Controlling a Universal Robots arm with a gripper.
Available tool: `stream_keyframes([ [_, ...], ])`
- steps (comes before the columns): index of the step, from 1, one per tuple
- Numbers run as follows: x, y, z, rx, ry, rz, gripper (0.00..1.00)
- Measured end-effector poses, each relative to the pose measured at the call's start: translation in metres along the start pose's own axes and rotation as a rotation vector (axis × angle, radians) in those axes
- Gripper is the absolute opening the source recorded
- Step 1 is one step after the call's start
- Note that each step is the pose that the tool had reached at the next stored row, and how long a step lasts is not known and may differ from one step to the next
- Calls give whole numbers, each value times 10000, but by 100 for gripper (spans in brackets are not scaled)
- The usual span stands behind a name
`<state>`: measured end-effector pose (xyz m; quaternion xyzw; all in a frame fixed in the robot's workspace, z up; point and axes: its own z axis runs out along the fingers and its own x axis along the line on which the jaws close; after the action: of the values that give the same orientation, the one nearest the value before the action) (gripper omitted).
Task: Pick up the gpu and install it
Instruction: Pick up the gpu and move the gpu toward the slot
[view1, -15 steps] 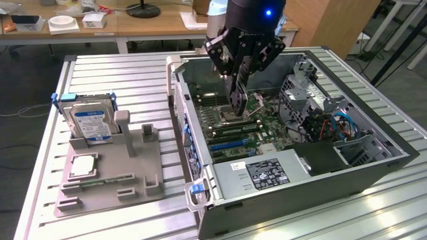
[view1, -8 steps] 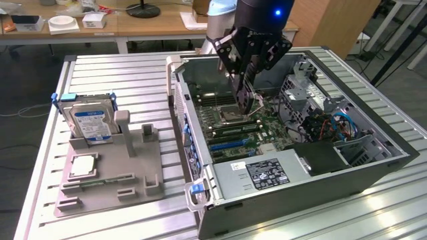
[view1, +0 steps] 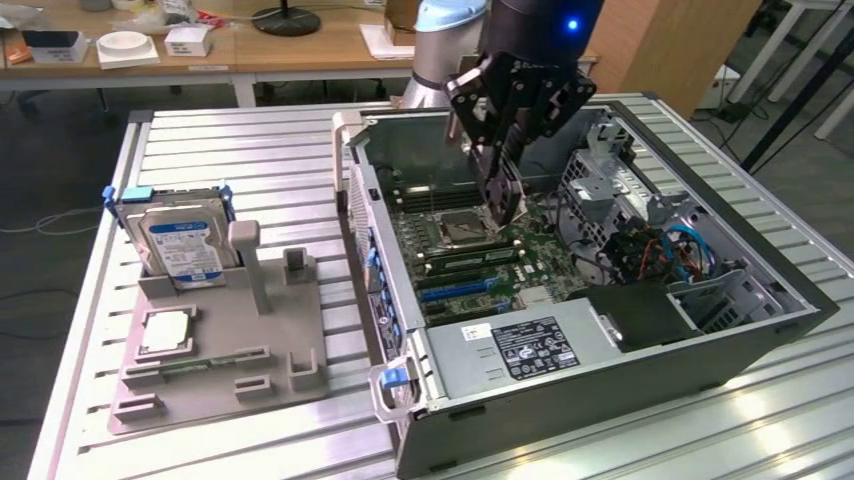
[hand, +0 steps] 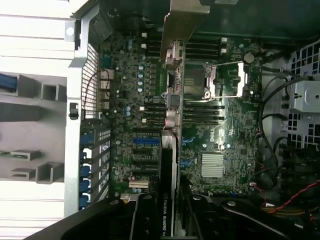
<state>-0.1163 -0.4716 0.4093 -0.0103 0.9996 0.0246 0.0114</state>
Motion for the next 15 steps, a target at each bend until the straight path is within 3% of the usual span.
stream_keyframes([
  [15, -226, 49, 21, -2, 2, -51, 26],
])
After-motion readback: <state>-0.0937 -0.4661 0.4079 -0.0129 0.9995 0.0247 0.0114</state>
